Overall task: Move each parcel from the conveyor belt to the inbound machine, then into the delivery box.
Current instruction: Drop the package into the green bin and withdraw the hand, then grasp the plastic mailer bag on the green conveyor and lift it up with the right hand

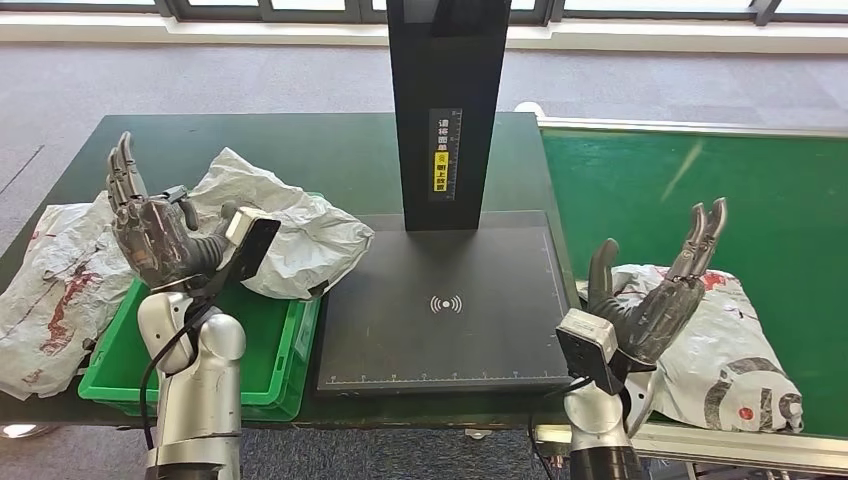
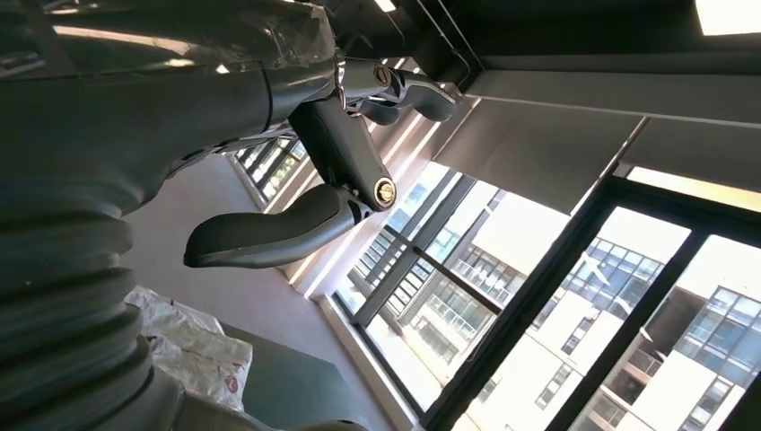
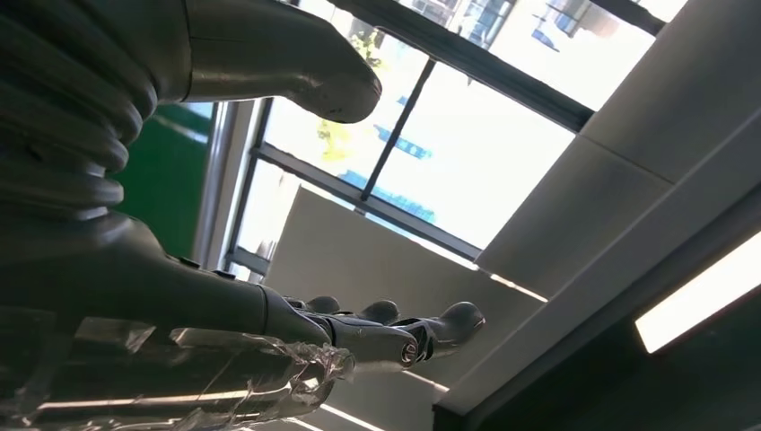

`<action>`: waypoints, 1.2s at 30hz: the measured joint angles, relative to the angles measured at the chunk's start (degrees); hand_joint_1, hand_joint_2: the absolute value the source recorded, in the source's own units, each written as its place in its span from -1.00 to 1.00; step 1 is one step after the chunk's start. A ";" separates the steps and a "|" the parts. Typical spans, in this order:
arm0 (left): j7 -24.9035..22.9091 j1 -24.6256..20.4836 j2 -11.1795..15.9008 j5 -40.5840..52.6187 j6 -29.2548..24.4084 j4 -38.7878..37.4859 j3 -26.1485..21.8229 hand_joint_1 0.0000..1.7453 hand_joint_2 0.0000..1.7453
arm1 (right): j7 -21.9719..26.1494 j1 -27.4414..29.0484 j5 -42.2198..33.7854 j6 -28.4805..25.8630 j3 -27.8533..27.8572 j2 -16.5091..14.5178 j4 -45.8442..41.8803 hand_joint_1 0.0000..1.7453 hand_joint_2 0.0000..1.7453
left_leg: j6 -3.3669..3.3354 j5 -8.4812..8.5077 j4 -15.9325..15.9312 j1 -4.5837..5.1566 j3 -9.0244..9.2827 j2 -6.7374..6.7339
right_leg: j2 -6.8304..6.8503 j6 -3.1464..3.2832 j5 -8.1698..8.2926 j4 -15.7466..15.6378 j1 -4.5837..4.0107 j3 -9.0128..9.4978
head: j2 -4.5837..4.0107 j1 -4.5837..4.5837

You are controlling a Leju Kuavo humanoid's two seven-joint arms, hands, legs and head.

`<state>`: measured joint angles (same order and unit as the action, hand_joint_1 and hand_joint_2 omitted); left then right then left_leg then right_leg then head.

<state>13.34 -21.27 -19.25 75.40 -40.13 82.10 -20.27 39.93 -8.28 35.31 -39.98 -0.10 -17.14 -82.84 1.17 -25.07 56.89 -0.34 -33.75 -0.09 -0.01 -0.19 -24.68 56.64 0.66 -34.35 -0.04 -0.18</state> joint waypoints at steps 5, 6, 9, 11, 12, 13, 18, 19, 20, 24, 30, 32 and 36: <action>1.33 0.35 -0.21 -1.51 0.00 1.93 -1.30 -1.00 1.00 | -0.04 -0.04 0.79 0.00 1.46 0.00 2.30 -1.00 1.00 | 0.00 0.00 0.00 0.00 -0.01 0.04 | 0.03 0.00 0.00 0.00 0.00 0.00 | 0.01 0.00; 1.35 0.37 -0.25 -1.53 0.01 2.13 -1.44 -1.00 1.00 | -0.04 -0.06 0.81 0.00 1.50 0.00 2.58 -1.00 1.00 | 0.00 0.00 0.00 0.00 -0.01 0.03 | 0.02 0.00 0.00 0.00 0.00 0.00 | 0.01 -0.01; 2.13 0.42 -0.31 -2.50 0.01 2.55 -1.73 -1.00 1.00 | -0.57 -0.14 1.90 -0.01 1.73 0.00 3.21 -1.00 -0.50 | 0.00 0.00 0.00 0.00 -0.01 0.04 | 0.03 0.00 0.00 0.00 0.00 0.00 | 0.01 -0.01; 5.72 0.49 -0.35 -7.86 0.01 2.35 -1.98 -1.00 1.00 | -2.90 -0.67 7.10 -0.01 2.89 0.00 4.21 -1.00 -1.00 | 0.00 0.00 0.01 0.01 0.01 0.04 | 0.02 0.00 0.00 -0.01 0.01 -0.01 | 0.01 0.00; 9.08 0.49 -0.47 -13.70 0.38 1.50 -1.93 -1.00 1.00 | -5.40 -1.28 12.27 -0.01 4.26 -0.01 5.14 -1.00 -1.00 | 0.00 0.00 0.02 0.02 0.02 0.05 | 0.03 -0.01 0.00 -0.02 0.03 -0.03 | 0.01 0.01; 13.23 0.47 -0.64 -21.48 1.59 -0.07 -1.48 -1.00 1.00 | -8.73 -2.13 19.40 0.00 6.35 -0.01 6.24 -1.00 -1.00 | -0.02 0.01 0.03 0.03 0.03 0.06 | 0.06 -0.01 0.00 -0.03 0.06 -0.03 | 0.01 0.02; 25.98 0.18 -0.97 -55.12 22.39 -9.01 6.36 -1.00 1.00 | -33.18 -7.54 50.80 0.00 17.97 1.87 14.28 -1.00 1.00 | -0.20 0.12 0.09 0.07 -0.14 0.29 | 0.35 -0.16 0.08 -0.05 0.12 0.04 | 0.01 -0.01; 26.37 0.23 -0.92 -58.04 26.98 -9.77 8.04 -1.00 1.00 | -39.39 -8.34 52.24 0.00 18.29 3.24 16.91 -1.00 1.00 | -0.21 0.12 0.09 0.10 -0.15 0.31 | 0.35 -0.19 0.10 -0.05 0.15 0.06 | 0.01 -0.01; 26.55 0.39 -0.85 -60.41 30.91 -10.33 9.63 -1.00 1.00 | -45.33 -9.02 52.79 0.00 18.00 4.81 19.69 -1.00 1.00 | -0.22 0.12 0.11 0.12 -0.16 0.32 | 0.35 -0.23 0.12 -0.05 0.18 0.07 | 0.01 -0.01; 26.74 1.14 -0.55 -64.83 39.67 -11.23 14.54 -1.00 1.00 | -58.64 -11.86 52.95 -0.01 15.31 10.23 30.57 -1.00 1.00 | -0.29 0.08 0.16 0.17 -0.21 0.30 | 0.31 -0.29 0.16 -0.07 0.22 0.00 | 0.00 0.00; 26.62 2.05 -0.24 -64.01 40.80 -11.21 18.73 -1.00 1.00 | -66.22 -13.61 52.95 -0.04 14.59 15.31 41.14 -1.00 1.00 | -0.32 0.07 0.15 0.16 -0.27 0.53 | 0.60 -0.31 0.06 -0.09 0.17 0.01 | 0.00 0.01; 26.49 2.09 -0.21 -63.82 40.75 -11.14 19.08 -1.00 1.00 | -67.89 -13.66 52.95 -0.04 14.59 16.73 43.39 -1.00 1.00 | -0.32 0.06 0.14 0.15 -0.27 0.50 | 0.58 -0.31 0.05 -0.09 0.17 0.00 | 0.00 0.01; 26.23 2.14 -0.20 -63.73 40.71 -11.04 19.51 -1.00 1.00 | -69.63 -13.70 52.95 1.43 15.05 18.88 47.62 -1.00 1.00 | -0.33 0.04 0.14 0.16 -0.28 0.47 | 0.52 -0.31 0.05 -0.09 0.19 -0.03 | 0.01 0.01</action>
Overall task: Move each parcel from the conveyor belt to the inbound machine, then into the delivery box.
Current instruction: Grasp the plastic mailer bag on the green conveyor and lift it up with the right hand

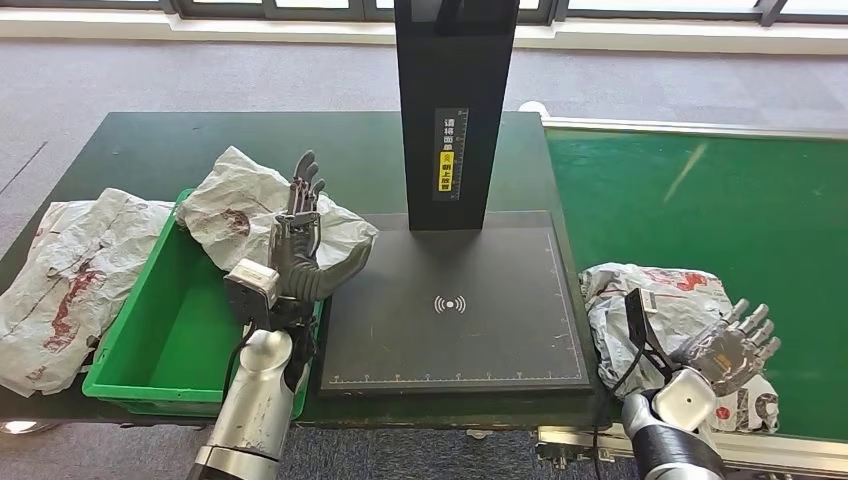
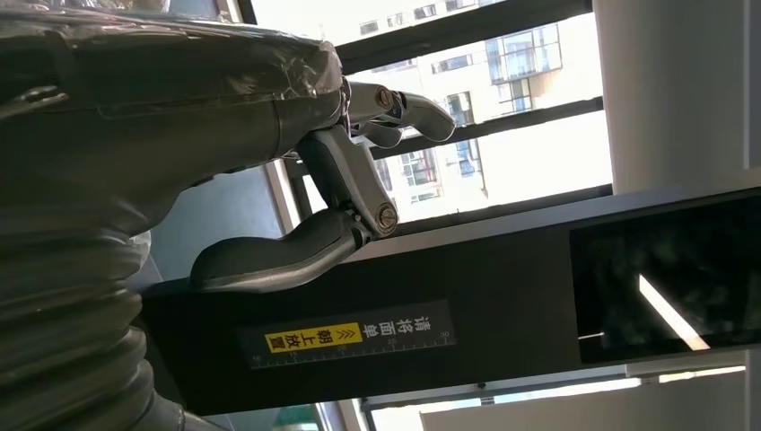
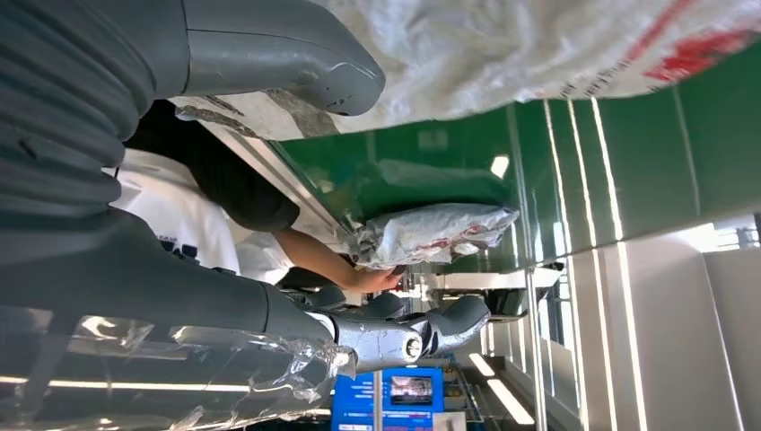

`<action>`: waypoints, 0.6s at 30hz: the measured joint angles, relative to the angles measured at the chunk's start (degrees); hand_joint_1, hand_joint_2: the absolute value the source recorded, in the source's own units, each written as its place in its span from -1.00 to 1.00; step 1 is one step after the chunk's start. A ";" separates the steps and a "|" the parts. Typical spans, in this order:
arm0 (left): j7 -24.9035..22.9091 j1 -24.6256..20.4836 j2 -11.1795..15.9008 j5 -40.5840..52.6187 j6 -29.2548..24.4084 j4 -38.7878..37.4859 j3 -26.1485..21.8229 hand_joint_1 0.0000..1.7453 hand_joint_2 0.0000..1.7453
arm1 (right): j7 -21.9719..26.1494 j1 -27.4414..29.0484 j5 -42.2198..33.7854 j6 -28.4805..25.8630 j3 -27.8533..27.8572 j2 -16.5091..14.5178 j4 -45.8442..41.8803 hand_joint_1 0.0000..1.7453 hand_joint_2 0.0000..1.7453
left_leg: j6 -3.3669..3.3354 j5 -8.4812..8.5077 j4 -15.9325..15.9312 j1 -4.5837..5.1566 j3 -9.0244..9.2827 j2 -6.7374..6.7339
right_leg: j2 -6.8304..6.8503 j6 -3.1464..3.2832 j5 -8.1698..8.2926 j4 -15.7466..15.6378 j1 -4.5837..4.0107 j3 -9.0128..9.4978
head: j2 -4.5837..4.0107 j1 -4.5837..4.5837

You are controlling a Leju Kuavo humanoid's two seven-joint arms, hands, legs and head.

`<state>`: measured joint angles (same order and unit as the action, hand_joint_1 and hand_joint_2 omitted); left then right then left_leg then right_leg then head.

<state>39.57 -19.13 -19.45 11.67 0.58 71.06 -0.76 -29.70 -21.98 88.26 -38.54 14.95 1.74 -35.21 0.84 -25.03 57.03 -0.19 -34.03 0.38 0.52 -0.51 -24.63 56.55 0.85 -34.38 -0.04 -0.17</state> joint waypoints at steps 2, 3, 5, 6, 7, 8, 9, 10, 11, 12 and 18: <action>-0.28 0.05 0.01 0.26 -0.05 0.18 0.27 -1.00 1.00 | 0.51 -0.05 -0.14 2.57 0.75 0.64 1.79 -1.00 1.00 | 0.00 0.00 0.00 0.00 -0.01 0.00 | 0.00 0.00 0.00 0.00 0.00 0.00 | 0.00 0.00; -0.47 0.07 0.02 0.51 -0.15 0.32 0.44 -1.00 1.00 | 2.08 -0.08 -0.79 4.32 1.39 0.84 2.60 -1.00 1.00 | -0.01 0.00 0.00 0.00 -0.01 0.01 | 0.00 0.00 0.00 0.00 0.00 0.00 | -0.01 0.00; -0.71 0.13 0.03 1.04 -0.42 0.75 0.73 -1.00 1.00 | 8.76 -0.26 -4.39 8.15 3.72 1.00 3.98 -1.00 1.00 | -0.01 0.00 0.00 0.00 -0.01 0.00 | 0.00 0.00 0.00 0.00 0.01 0.00 | 0.01 0.00; -0.81 0.18 0.03 1.20 -0.54 1.00 0.85 -1.00 1.00 | 12.75 -0.39 -6.76 9.75 5.24 1.01 4.56 -1.00 1.00 | -0.01 0.00 0.00 0.00 -0.01 -0.01 | -0.01 0.00 0.00 0.00 0.01 0.01 | 0.01 0.00; -0.85 0.22 0.04 1.29 -0.61 1.24 0.95 -1.00 1.00 | 15.92 -0.55 -8.76 10.87 6.76 1.01 5.06 -1.00 1.00 | -0.01 0.00 0.00 0.00 -0.01 -0.01 | -0.01 0.00 0.00 0.00 0.01 0.01 | 0.01 0.00; -0.89 0.27 0.05 1.35 -0.63 1.44 1.02 -1.00 1.00 | 17.91 -0.73 -10.06 11.50 8.12 1.01 5.50 -1.00 1.00 | -0.01 0.00 0.00 0.00 -0.01 -0.01 | -0.01 0.00 0.00 0.00 0.01 0.01 | 0.00 0.00; -0.90 0.31 0.07 1.41 -0.64 1.60 1.09 -1.00 1.00 | 18.89 -0.92 -10.68 11.84 9.21 1.01 5.87 -1.00 1.00 | -0.01 0.00 0.00 0.00 -0.01 -0.01 | -0.01 0.00 0.00 0.00 0.00 0.02 | -0.01 0.00; -0.90 0.34 0.08 1.47 -0.64 1.72 1.13 -1.00 1.00 | 19.35 -1.10 -10.98 12.06 10.13 1.01 6.18 -1.00 1.00 | -0.01 0.00 0.00 0.00 0.00 -0.01 | -0.01 0.00 0.00 0.00 0.00 0.02 | -0.01 0.00; -0.90 0.36 0.09 1.54 -0.64 1.81 1.16 -1.00 1.00 | 19.62 -1.26 -11.16 12.19 10.89 1.01 6.44 -1.00 1.00 | -0.01 0.01 0.00 0.00 0.00 -0.01 | -0.01 0.00 0.00 0.00 0.00 0.03 | 0.00 0.00; -0.90 0.38 0.10 1.57 -0.64 1.89 1.18 -1.00 1.00 | 19.78 -1.40 -11.25 12.29 11.48 1.01 6.66 -1.00 1.00 | -0.01 0.01 0.00 0.00 0.00 -0.01 | 0.00 0.00 0.00 0.00 0.00 0.03 | 0.00 0.00; -0.90 0.60 0.15 1.62 -0.66 2.30 1.21 -1.00 1.00 | 19.93 -2.07 -11.41 12.42 13.51 0.99 7.67 -1.00 1.00 | -0.03 0.02 0.02 0.00 0.01 0.02 | 0.04 -0.01 0.00 0.00 0.00 0.07 | 0.00 0.00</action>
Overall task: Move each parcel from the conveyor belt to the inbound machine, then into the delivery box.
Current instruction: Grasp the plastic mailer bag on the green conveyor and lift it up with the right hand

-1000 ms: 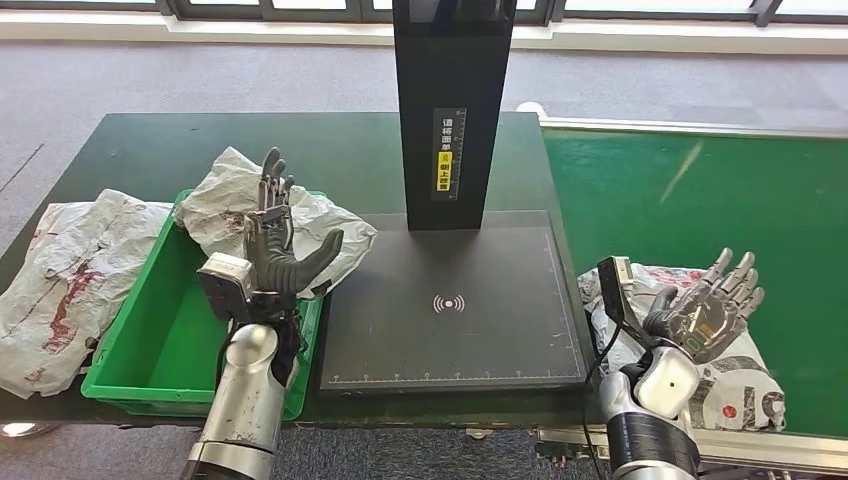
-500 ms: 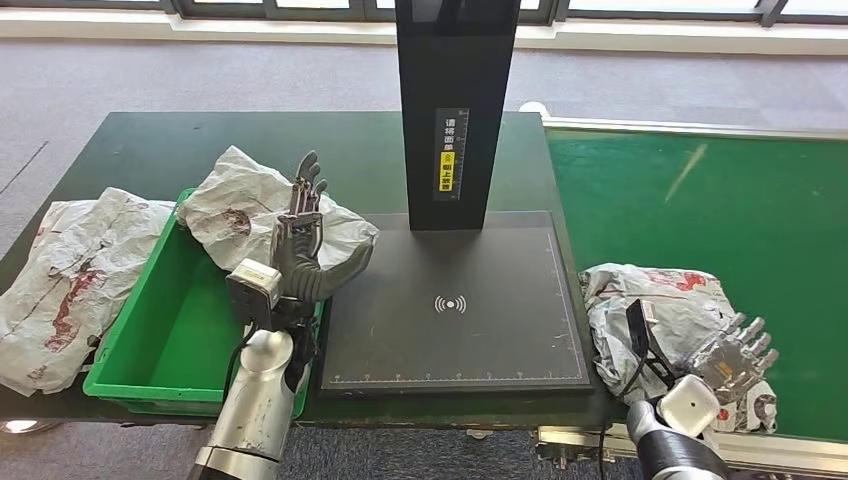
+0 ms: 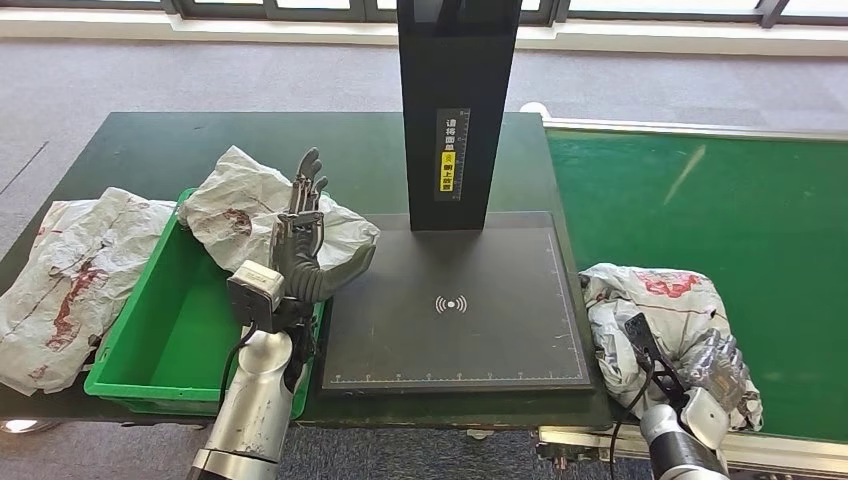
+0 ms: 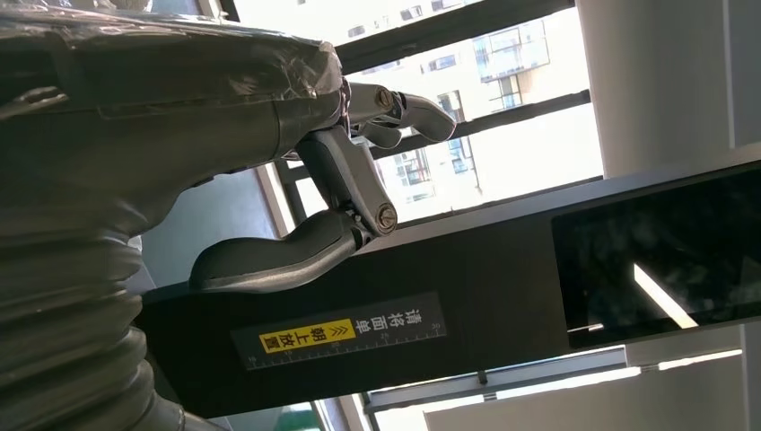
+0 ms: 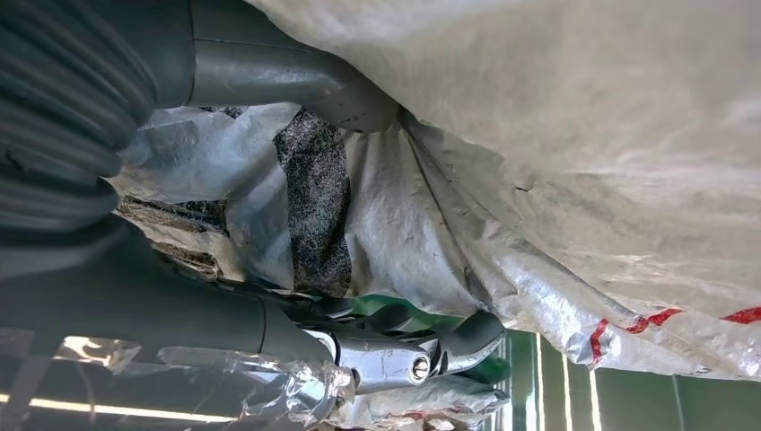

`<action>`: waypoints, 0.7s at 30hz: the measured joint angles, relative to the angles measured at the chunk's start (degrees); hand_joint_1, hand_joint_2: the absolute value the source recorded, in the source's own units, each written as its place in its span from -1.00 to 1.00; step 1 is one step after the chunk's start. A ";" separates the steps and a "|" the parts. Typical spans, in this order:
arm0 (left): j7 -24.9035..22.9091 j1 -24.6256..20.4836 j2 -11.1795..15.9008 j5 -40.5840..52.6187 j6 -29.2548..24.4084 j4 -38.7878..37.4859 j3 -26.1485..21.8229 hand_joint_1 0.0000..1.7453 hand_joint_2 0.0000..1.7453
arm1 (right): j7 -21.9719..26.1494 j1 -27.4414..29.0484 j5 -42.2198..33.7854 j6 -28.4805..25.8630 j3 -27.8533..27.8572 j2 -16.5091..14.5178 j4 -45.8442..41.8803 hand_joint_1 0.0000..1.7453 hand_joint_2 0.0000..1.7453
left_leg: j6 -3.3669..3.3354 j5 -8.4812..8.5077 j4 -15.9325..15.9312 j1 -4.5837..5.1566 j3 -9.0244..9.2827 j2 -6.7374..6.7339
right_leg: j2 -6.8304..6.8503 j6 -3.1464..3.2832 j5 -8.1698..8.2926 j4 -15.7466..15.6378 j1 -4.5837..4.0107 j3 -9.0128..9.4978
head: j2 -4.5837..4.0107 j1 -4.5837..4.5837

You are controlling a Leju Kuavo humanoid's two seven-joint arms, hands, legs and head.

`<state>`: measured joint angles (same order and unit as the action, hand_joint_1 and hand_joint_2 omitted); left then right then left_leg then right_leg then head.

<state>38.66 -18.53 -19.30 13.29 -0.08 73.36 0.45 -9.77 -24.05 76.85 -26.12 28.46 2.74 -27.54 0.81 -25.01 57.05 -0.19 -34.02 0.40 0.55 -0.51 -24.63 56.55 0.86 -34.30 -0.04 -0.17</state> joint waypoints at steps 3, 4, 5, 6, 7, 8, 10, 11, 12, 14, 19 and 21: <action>0.00 0.00 0.00 0.02 -0.01 0.02 0.00 -1.00 1.00 | 0.02 -0.09 0.00 0.02 0.35 -0.01 0.20 -1.00 1.00 | 0.00 0.00 0.00 0.00 0.00 0.01 | 0.01 0.00 0.00 0.00 0.00 0.01 | 0.00 0.00; 0.00 0.00 0.00 0.02 -0.01 0.02 0.00 -1.00 1.00 | 0.02 -0.13 0.00 0.03 0.51 -0.01 0.26 -1.00 1.00 | -0.01 0.00 0.01 0.00 0.00 0.01 | 0.02 0.00 0.00 0.00 0.00 0.02 | 0.01 0.00; 0.00 0.01 0.00 0.02 -0.01 0.03 0.00 -1.00 1.00 | 0.10 -0.17 -0.05 0.08 0.66 -0.01 0.33 -1.00 1.00 | -0.01 0.00 0.01 0.00 0.00 0.02 | 0.03 0.00 0.00 0.00 0.00 0.02 | 0.00 0.00; -0.01 0.01 0.00 0.02 -0.01 0.03 0.00 -1.00 1.00 | 0.44 -0.21 -0.28 0.27 0.81 -0.01 0.38 -1.00 1.00 | -0.01 0.00 0.01 0.00 0.00 0.02 | 0.04 0.00 0.00 0.00 0.00 0.03 | 0.00 0.00; -0.01 0.01 0.00 0.02 -0.01 0.04 0.00 -1.00 1.00 | 1.07 -0.25 -0.76 0.64 0.99 -0.01 0.44 -1.00 1.00 | -0.02 0.00 0.01 0.00 0.00 0.02 | 0.04 0.00 0.00 0.00 0.00 0.03 | 0.01 0.00; -0.01 0.02 0.00 0.03 -0.01 0.08 0.01 -1.00 1.00 | 1.93 -0.32 -1.50 1.25 1.28 -0.01 0.51 -1.00 1.00 | -0.02 0.00 0.01 0.00 0.00 0.02 | 0.04 0.00 0.00 -0.01 0.00 0.03 | 0.01 0.00; -0.03 0.07 0.00 0.13 -0.01 0.21 0.01 -1.00 1.00 | 3.62 -0.51 -3.24 2.75 2.19 -0.01 0.78 -0.13 1.00 | -0.02 -0.01 0.02 0.00 0.01 0.01 | 0.03 0.00 0.00 -0.01 0.00 0.03 | 0.01 0.00; -0.08 0.10 0.01 0.23 -0.01 0.31 0.01 -1.00 1.00 | 4.15 -0.60 -3.87 3.38 2.74 0.00 0.91 0.38 1.00 | -0.03 -0.01 0.02 0.00 0.02 0.01 | 0.03 0.00 0.00 -0.02 0.00 0.03 | 0.01 0.00; -0.14 0.13 0.01 0.35 -0.01 0.39 0.01 -1.00 1.00 | 4.50 -0.65 -4.23 3.87 3.26 0.01 1.02 0.88 1.00 | -0.05 -0.02 0.03 0.00 0.03 0.01 | 0.03 -0.01 0.00 -0.02 0.00 0.04 | 0.01 0.00; -0.31 0.16 0.02 0.55 0.03 0.51 0.01 -1.00 1.00 | 4.98 -0.67 -4.36 4.52 4.04 0.03 1.11 1.00 1.00 | -0.08 -0.03 0.04 0.00 0.04 0.01 | 0.04 -0.01 0.00 -0.03 0.00 0.06 | 0.01 0.00; -0.44 0.17 0.02 0.63 0.10 0.60 0.01 -1.00 1.00 | 5.38 -0.67 -4.26 4.87 4.44 0.08 1.14 1.00 1.00 | -0.08 -0.03 0.04 0.00 0.05 0.01 | 0.05 -0.01 -0.01 -0.03 -0.01 0.08 | -0.01 0.00; -0.44 0.17 0.02 0.63 0.10 0.61 0.01 -1.00 1.00 | 5.39 -0.67 -4.26 4.88 4.45 0.08 1.14 1.00 1.00 | -0.08 -0.03 0.04 0.00 0.05 0.01 | 0.05 -0.01 -0.01 -0.03 -0.01 0.08 | -0.01 0.00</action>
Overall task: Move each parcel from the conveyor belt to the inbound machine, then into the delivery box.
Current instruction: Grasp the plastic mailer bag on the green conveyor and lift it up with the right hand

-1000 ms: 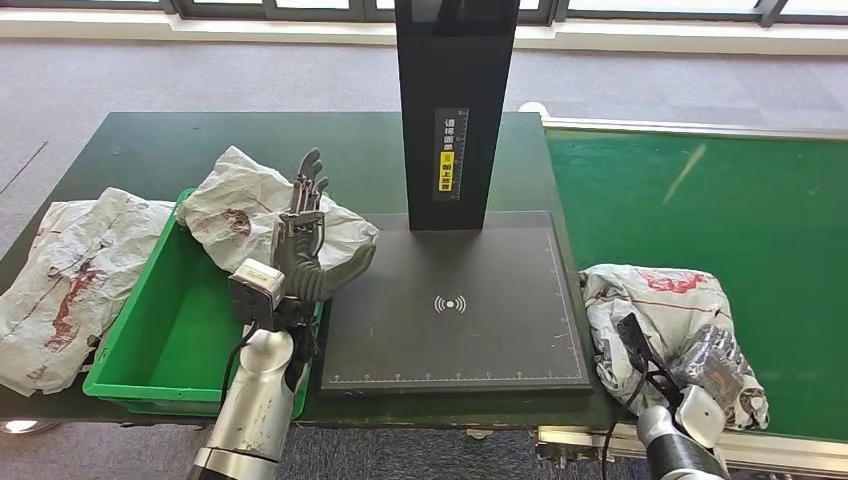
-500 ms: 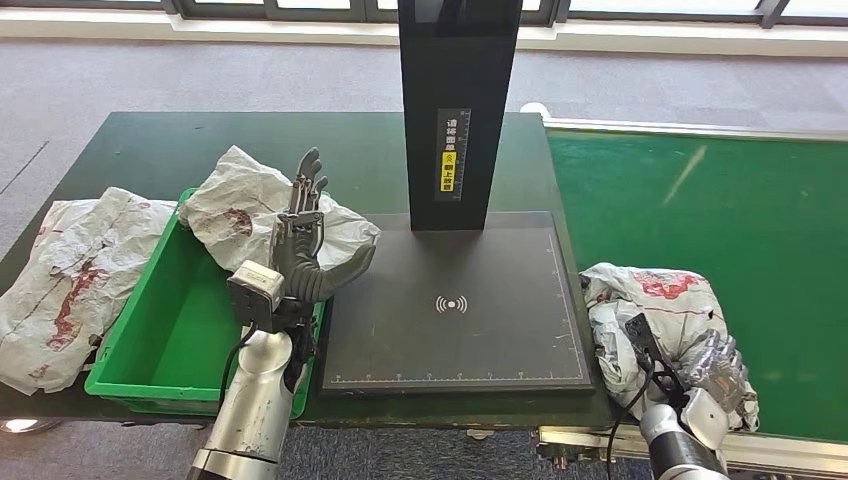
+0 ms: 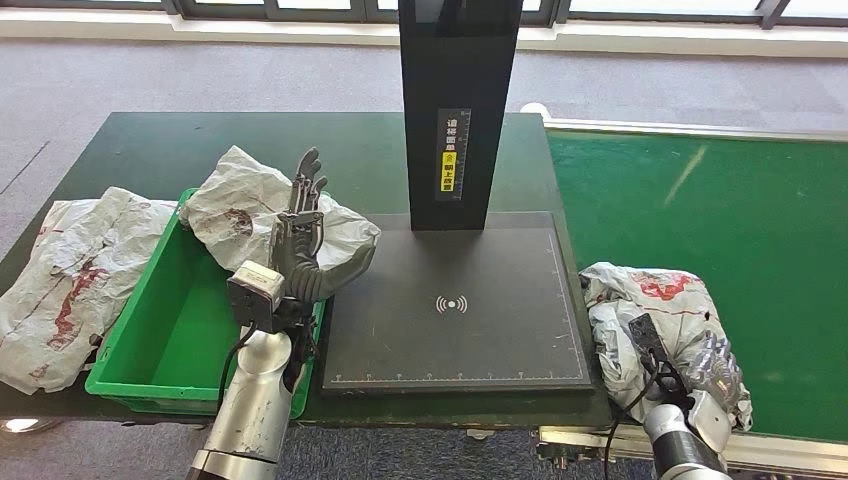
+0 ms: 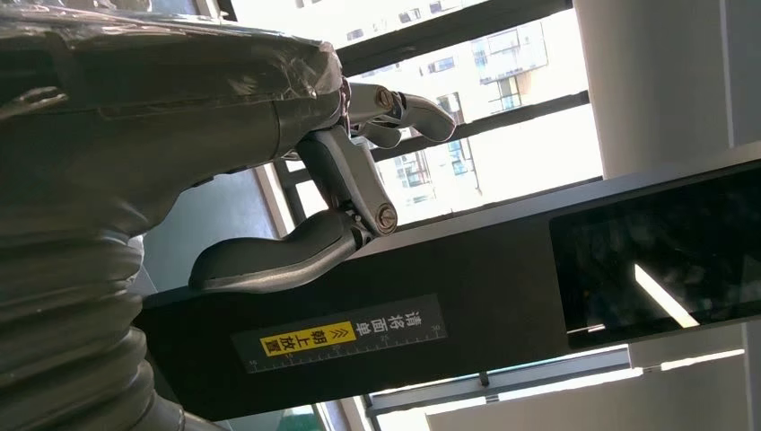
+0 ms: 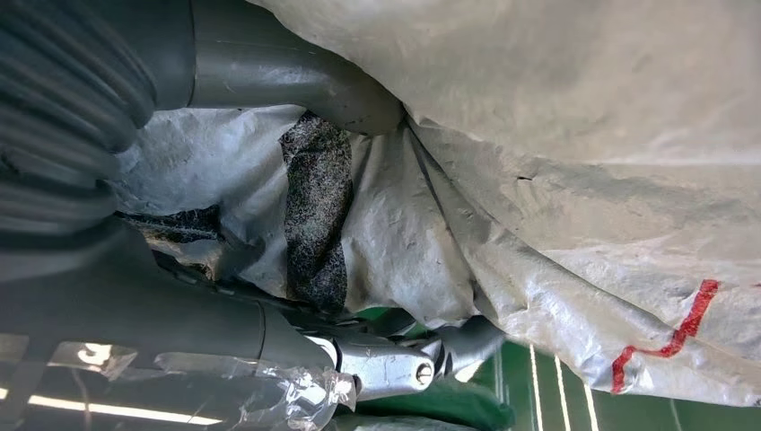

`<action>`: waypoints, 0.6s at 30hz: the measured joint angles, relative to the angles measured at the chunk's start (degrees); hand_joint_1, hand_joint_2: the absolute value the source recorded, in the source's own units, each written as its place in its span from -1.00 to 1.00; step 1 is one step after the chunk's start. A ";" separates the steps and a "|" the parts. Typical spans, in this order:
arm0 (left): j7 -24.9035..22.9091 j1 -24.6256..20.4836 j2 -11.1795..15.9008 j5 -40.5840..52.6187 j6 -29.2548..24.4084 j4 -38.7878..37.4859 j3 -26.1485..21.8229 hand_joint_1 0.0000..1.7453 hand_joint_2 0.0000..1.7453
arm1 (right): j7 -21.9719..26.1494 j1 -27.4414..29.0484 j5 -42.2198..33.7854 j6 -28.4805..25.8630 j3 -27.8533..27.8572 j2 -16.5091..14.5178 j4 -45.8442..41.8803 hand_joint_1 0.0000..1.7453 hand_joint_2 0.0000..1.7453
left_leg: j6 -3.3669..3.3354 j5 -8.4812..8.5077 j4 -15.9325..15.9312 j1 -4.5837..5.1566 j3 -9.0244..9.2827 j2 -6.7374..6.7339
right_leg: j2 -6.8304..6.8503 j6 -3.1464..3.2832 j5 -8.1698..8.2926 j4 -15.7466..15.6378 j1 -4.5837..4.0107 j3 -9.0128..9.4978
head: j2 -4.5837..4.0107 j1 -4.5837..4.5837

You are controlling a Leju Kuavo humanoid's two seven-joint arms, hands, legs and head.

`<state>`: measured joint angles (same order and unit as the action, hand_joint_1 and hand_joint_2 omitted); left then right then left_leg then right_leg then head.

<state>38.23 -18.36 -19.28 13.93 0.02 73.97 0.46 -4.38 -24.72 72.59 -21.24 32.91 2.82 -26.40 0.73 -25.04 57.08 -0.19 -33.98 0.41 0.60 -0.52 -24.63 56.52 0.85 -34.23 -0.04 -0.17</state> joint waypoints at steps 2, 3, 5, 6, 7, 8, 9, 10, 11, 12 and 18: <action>0.00 0.00 0.00 0.02 0.01 0.03 0.00 -1.00 1.00 | 0.07 0.00 0.00 0.02 0.04 0.00 0.00 1.00 1.00 | 0.00 0.00 0.00 0.00 0.00 0.00 | 0.00 0.00 0.00 0.00 0.00 0.00 | 0.01 0.00; 0.00 0.00 0.00 0.04 0.01 0.05 0.00 -1.00 1.00 | 0.16 0.00 0.00 0.04 0.10 0.00 0.00 1.00 1.00 | 0.00 0.00 0.00 0.00 0.00 0.00 | 0.00 0.00 0.00 0.00 0.00 0.00 | 0.01 0.00; -0.05 0.04 0.00 0.32 0.23 0.19 0.00 -1.00 1.00 | 1.20 0.02 0.01 0.10 0.58 0.00 0.00 1.00 1.00 | -0.01 0.00 0.01 0.00 0.00 0.00 | 0.00 0.00 0.00 0.00 0.00 0.02 | 0.01 0.00; -0.16 0.08 0.00 0.62 0.38 0.31 0.00 -1.00 1.00 | 2.94 0.11 -0.62 -0.72 1.20 -0.10 -0.31 1.00 1.00 | -0.01 0.00 0.01 0.00 0.00 0.00 | 0.00 -0.01 0.00 0.00 0.00 0.04 | 0.00 0.00; -0.34 0.11 0.00 1.05 0.52 0.44 0.00 -1.00 1.00 | 4.69 0.29 -1.38 -1.62 1.96 -0.40 -1.27 1.00 1.00 | -0.02 0.00 0.02 0.00 0.00 0.00 | 0.00 -0.01 0.01 -0.01 0.01 0.04 | 0.01 0.00; -0.51 0.13 0.00 1.38 0.57 0.54 0.00 -1.00 1.00 | 6.46 0.53 -2.35 -2.75 2.64 -0.84 -2.66 1.00 1.00 | -0.03 -0.01 0.02 0.00 0.00 0.00 | 0.00 -0.01 0.01 -0.01 0.01 0.04 | 0.01 0.00; -0.67 0.14 0.00 1.66 0.59 0.61 0.00 -1.00 1.00 | 8.15 0.79 -3.42 -4.06 3.23 -1.35 -4.22 1.00 1.00 | -0.03 -0.01 0.02 0.01 -0.01 0.00 | 0.00 -0.01 0.01 -0.01 0.00 0.03 | 0.02 0.00; -0.76 0.15 0.00 1.81 0.59 0.63 0.00 -1.00 1.00 | 9.04 1.06 -4.02 -4.83 3.49 -1.83 -5.64 1.00 1.00 | -0.03 -0.01 0.01 0.00 -0.01 0.00 | 0.00 -0.01 0.01 0.00 0.00 0.02 | 0.02 0.00; -0.76 0.15 0.00 1.81 0.59 0.65 0.00 -1.00 1.00 | 10.93 1.34 -5.06 -6.30 3.58 -2.34 -6.92 1.00 1.00 | -0.03 -0.01 0.01 0.00 -0.03 0.00 | 0.00 0.00 0.00 0.00 0.00 0.01 | 0.01 -0.01; -0.75 0.16 0.00 1.82 0.58 0.65 0.00 -1.00 1.00 | 13.41 1.70 -6.41 -8.03 3.60 -2.92 -8.21 1.00 1.00 | -0.02 -0.01 0.00 0.00 -0.04 0.00 | 0.00 0.00 0.00 0.01 0.00 0.00 | 0.01 -0.01; -0.19 0.18 0.00 1.91 0.52 0.65 0.00 -1.00 1.00 | 23.23 4.59 -13.72 -13.96 2.11 -8.83 -21.90 1.00 1.00 | -0.01 0.00 -0.05 -0.02 -0.07 -0.01 | -0.01 0.01 -0.02 0.02 -0.02 -0.07 | 0.01 0.00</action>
<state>38.04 -18.18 -19.28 15.84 0.55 74.62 0.46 18.85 -20.13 58.87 -35.20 35.01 -6.01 -48.30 0.71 -25.04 57.04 -0.21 -34.04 0.40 0.58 -0.51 -24.65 56.54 0.83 -34.30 -0.04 -0.17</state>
